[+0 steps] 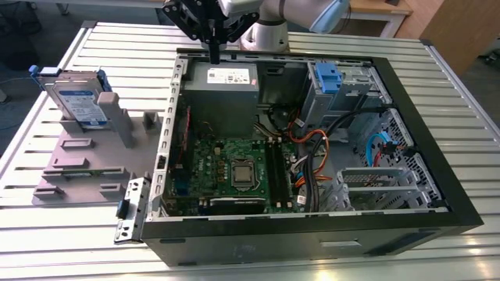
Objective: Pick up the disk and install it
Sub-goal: 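Reach for the disk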
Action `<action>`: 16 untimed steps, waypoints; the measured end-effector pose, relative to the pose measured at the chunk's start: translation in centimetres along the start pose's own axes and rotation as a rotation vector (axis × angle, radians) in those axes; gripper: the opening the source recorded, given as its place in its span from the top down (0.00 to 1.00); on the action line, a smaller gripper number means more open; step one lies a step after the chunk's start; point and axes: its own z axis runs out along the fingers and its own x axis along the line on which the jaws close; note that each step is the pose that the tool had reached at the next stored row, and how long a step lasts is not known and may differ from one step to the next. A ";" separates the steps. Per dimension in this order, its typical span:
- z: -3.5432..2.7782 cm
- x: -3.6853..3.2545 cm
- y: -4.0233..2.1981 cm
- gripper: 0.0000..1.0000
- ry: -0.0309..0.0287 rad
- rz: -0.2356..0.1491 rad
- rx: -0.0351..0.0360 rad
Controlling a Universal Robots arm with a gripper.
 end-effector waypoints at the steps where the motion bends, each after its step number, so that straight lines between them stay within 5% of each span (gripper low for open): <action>1: 0.00 0.03 0.00 0.89 0.0000 0.000 0.0000; 16: -0.02 0.64 -0.05 0.89 0.0000 0.000 0.0000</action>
